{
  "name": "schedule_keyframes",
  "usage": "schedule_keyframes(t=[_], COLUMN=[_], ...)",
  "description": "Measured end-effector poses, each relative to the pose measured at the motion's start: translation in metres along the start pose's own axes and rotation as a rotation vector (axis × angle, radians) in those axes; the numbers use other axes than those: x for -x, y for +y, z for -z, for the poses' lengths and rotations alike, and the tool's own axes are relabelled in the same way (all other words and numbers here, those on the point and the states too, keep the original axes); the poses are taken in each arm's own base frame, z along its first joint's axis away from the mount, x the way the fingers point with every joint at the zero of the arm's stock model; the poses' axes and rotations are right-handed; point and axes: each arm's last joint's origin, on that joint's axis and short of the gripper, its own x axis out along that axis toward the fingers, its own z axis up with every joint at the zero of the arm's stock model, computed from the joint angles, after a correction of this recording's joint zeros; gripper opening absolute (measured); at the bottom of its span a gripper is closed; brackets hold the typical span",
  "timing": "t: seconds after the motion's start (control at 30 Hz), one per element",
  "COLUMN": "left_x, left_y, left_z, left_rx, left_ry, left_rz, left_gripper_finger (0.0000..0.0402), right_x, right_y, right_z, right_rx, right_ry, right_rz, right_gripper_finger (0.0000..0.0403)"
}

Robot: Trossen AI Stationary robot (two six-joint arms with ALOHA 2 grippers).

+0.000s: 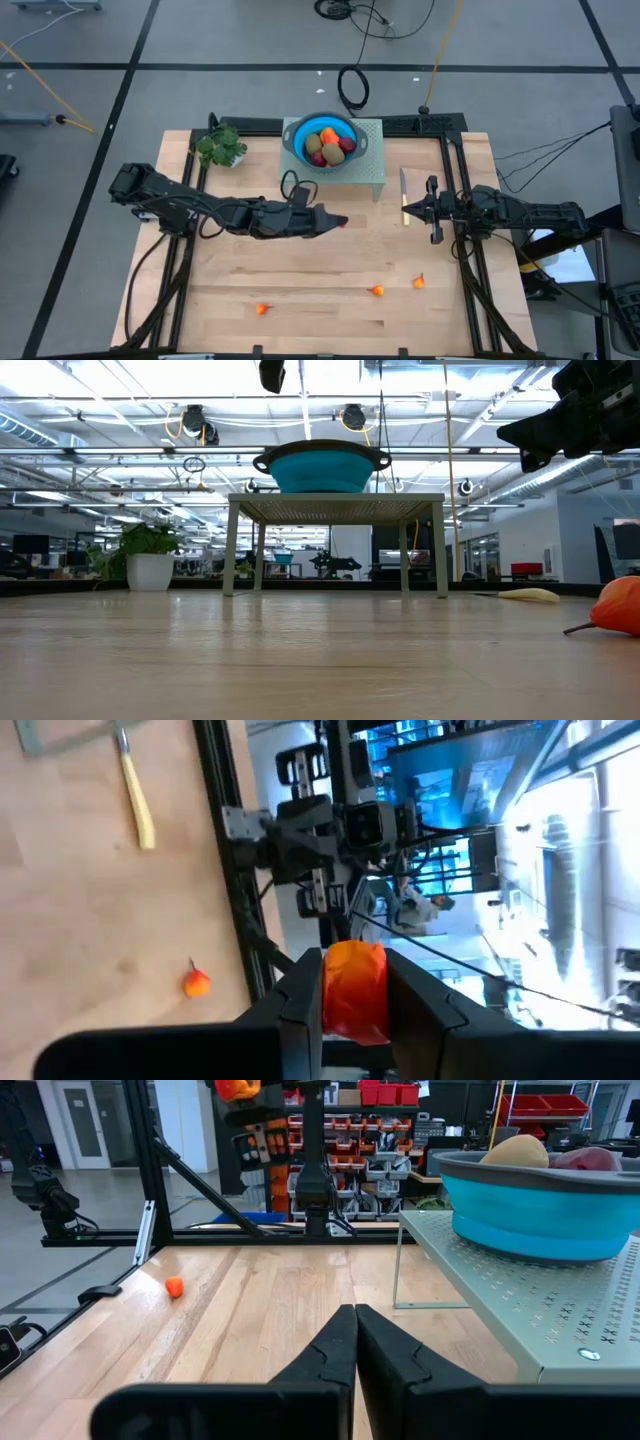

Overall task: Pick & Place Fruit
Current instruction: Put the peach into the colander on the shelf

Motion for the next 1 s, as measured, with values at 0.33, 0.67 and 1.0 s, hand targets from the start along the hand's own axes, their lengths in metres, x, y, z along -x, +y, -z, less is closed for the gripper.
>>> schedule_keyframes(t=[0.33,0.67,1.0], left_x=[0.0,-0.0006,0.0001], left_y=[-0.0002,0.0,0.0009], left_z=[0.0006,-0.0021,-0.008], left_rx=[0.038,-0.586,-1.11], left_ry=[0.018,-0.02,-0.185], left_rz=[0.003,-0.007,-0.148], left_gripper_finger=[0.0077,0.0077,0.0077], right_x=[0.0,0.0,0.0], right_y=[0.0,0.0,0.0], right_z=[0.0,0.0,0.0], right_rx=[0.0,0.0,0.0], right_ry=[0.0,0.0,0.0], right_rz=[0.0,0.0,0.001], right_gripper_finger=[0.0004,0.0004,0.0004])
